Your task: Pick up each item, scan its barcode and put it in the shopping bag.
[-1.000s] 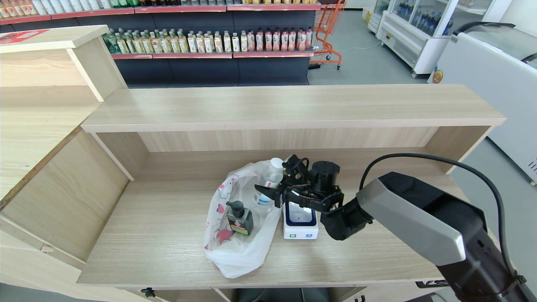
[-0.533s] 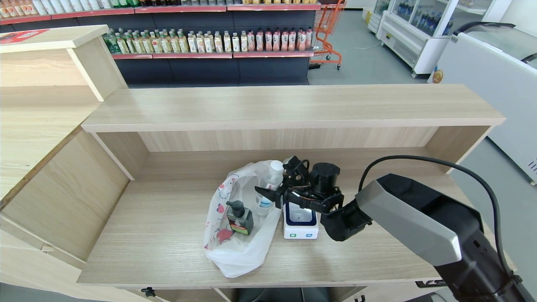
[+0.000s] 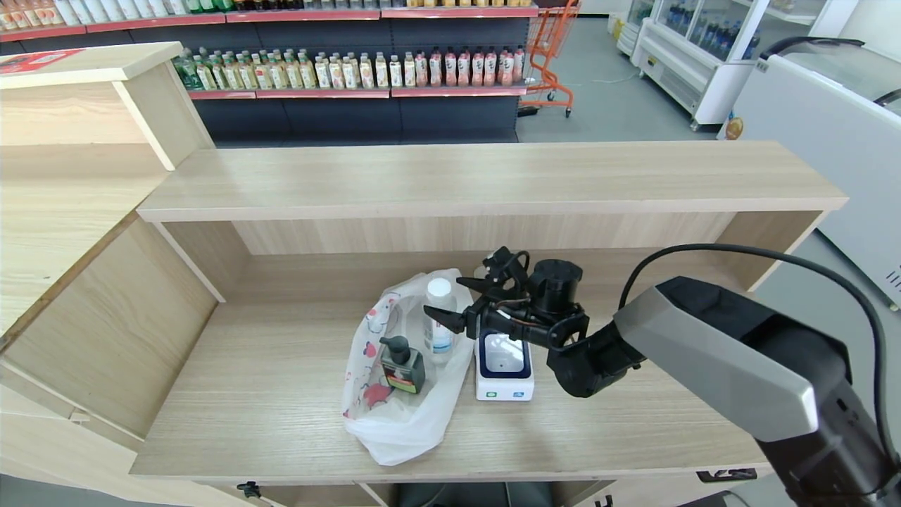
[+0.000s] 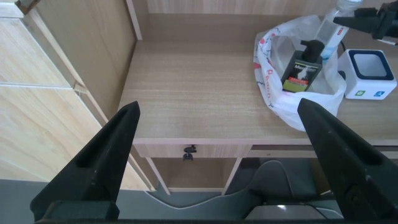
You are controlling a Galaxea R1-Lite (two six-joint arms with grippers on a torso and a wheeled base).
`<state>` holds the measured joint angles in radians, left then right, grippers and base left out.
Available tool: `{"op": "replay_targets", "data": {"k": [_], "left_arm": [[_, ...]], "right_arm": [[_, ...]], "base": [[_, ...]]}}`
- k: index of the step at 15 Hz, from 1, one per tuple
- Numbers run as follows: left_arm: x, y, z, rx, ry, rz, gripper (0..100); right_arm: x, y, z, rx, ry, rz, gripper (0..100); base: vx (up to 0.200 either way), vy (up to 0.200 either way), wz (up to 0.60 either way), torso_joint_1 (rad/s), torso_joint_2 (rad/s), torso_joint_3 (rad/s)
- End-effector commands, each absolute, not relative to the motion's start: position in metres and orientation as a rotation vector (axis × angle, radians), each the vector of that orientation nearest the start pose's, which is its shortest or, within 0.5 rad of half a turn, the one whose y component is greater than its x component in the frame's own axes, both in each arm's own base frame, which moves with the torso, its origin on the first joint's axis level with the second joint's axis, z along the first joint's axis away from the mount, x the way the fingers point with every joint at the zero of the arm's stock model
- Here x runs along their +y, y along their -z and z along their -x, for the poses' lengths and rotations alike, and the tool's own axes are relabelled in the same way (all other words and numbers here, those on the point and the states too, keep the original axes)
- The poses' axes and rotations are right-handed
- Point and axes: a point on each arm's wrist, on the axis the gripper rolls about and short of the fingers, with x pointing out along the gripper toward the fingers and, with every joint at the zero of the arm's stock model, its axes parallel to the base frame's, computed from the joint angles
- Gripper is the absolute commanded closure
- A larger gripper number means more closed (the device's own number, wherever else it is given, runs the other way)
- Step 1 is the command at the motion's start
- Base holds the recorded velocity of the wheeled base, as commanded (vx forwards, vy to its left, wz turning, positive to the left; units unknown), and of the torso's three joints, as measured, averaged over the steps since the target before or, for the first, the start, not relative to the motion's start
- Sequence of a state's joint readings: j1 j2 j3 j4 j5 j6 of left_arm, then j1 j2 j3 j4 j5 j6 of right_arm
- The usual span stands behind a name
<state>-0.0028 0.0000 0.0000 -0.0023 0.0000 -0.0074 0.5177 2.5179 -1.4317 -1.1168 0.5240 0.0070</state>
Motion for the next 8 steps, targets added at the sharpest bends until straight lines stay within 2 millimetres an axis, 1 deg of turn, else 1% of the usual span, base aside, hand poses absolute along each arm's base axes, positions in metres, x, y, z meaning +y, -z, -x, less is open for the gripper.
{"op": "replay_targets", "data": {"k": [1, 3, 6, 7, 8], "left_arm": [[0.000, -0.076, 0.023, 0.000, 0.003, 0.008, 0], [0.000, -0.076, 0.023, -0.002, 0.003, 0.008, 0], [0.000, -0.076, 0.023, -0.002, 0.003, 0.008, 0], [0.000, -0.076, 0.023, -0.002, 0.003, 0.008, 0], [0.000, -0.076, 0.023, -0.002, 0.003, 0.008, 0]], "right_arm": [[0.242, -0.084, -0.414, -0.047, -1.031, -0.020, 0], [0.238, -0.089, -0.408, -0.044, -1.032, -0.036, 0], [0.239, -0.092, -0.404, -0.061, -1.037, -0.050, 0], [0.238, -0.097, -0.401, -0.065, -1.037, -0.056, 0], [0.230, -0.105, -0.398, -0.061, -1.027, -0.070, 0]], "base": [[0.000, 0.000, 0.00, 0.000, 0.00, 0.000], [0.000, 0.000, 0.00, 0.000, 0.00, 0.000], [0.000, 0.000, 0.00, 0.000, 0.00, 0.000], [0.000, 0.000, 0.00, 0.000, 0.00, 0.000], [0.000, 0.000, 0.00, 0.000, 0.00, 0.000]]}}
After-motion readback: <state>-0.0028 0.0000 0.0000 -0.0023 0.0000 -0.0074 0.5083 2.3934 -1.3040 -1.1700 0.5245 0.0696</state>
